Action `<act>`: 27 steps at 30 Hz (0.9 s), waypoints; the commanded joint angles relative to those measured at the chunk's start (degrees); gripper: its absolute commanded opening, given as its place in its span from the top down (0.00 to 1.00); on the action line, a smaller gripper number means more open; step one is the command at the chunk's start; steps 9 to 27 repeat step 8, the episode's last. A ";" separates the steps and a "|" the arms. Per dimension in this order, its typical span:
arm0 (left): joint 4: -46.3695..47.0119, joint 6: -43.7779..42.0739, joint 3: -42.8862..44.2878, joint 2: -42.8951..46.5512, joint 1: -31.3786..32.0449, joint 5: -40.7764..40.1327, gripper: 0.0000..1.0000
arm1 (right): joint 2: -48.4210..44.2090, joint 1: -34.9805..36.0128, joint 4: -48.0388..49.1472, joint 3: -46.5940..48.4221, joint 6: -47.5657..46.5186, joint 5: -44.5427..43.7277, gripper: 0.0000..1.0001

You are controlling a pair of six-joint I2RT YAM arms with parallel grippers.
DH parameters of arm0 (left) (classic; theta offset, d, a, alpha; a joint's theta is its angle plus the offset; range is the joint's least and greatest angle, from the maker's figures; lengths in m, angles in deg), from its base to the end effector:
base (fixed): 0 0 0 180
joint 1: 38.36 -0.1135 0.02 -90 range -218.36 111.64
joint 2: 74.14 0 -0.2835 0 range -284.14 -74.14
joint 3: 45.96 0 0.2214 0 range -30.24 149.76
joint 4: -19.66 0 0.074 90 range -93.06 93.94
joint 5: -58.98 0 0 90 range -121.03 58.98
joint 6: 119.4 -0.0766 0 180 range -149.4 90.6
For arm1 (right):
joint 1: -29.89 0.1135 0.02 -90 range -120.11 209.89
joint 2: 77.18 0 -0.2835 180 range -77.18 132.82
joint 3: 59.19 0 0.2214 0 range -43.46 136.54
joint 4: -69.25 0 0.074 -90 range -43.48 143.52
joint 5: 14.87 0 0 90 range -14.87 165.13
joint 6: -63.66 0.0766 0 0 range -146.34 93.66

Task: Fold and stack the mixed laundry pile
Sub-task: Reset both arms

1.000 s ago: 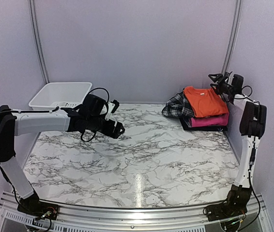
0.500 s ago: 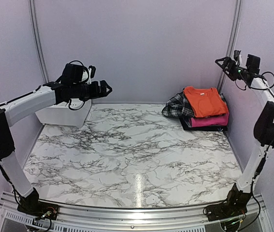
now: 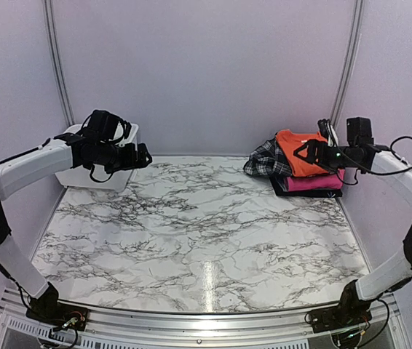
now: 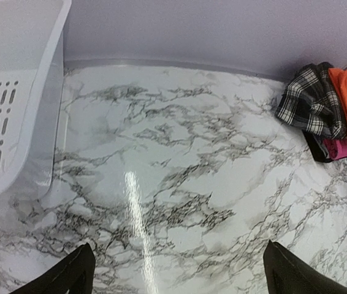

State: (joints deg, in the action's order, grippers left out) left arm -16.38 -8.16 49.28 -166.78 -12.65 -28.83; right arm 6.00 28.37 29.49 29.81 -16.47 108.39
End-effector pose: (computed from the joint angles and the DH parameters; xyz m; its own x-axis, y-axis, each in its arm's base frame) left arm 0.3410 -0.1674 0.3238 -0.6302 -0.0983 -0.7702 0.2510 0.9129 -0.3219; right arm 0.3221 0.0335 0.3404 -0.6240 0.1599 -0.7649 -0.3306 0.8329 0.4439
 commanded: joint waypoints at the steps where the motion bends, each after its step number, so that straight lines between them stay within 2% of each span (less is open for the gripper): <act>1: -2.66 2.41 -6.77 5.46 -0.12 -1.93 0.01 | -8.84 3.80 1.80 -9.16 -2.24 -3.36 0.02; 8: -0.80 5.23 -20.27 11.92 -0.04 -1.13 0.01 | -17.49 5.74 2.94 -22.47 -3.13 -3.61 0.01; 27: -0.80 5.23 -20.27 11.92 -0.04 -1.13 0.01 | -17.49 5.74 2.94 -22.47 -3.13 -3.61 0.01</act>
